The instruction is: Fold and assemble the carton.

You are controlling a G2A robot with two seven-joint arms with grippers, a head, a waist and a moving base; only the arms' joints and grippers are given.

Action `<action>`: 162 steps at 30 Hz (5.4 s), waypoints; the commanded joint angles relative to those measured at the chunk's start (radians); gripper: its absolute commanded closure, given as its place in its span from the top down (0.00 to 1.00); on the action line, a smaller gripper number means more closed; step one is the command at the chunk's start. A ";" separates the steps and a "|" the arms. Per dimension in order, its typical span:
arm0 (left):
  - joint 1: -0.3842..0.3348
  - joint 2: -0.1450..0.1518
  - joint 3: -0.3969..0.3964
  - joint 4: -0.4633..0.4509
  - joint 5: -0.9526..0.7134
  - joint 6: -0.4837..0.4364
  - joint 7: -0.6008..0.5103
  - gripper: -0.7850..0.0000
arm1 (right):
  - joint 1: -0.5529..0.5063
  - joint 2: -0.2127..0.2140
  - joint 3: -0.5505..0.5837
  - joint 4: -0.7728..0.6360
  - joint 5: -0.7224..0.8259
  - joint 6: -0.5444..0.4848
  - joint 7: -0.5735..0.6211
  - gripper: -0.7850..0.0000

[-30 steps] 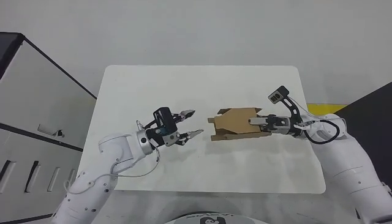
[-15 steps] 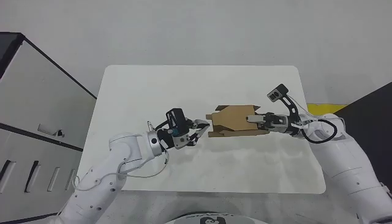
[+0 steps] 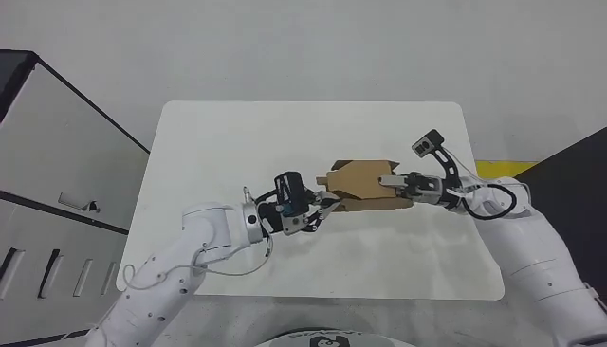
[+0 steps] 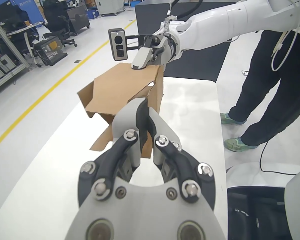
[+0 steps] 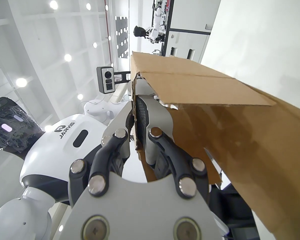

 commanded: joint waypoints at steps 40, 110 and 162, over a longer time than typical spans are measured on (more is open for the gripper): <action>0.015 0.005 0.019 -0.010 0.022 0.005 0.009 0.00 | -0.057 -0.018 0.038 -0.038 -0.029 0.038 -0.067 0.00; -0.034 0.003 -0.021 0.075 -0.043 0.039 0.005 0.00 | -0.024 -0.032 0.051 -0.037 -0.075 0.012 0.187 0.00; 0.004 0.012 -0.053 0.047 -0.029 0.050 -0.015 0.00 | -0.045 0.010 0.025 -0.134 -0.134 0.043 0.218 0.00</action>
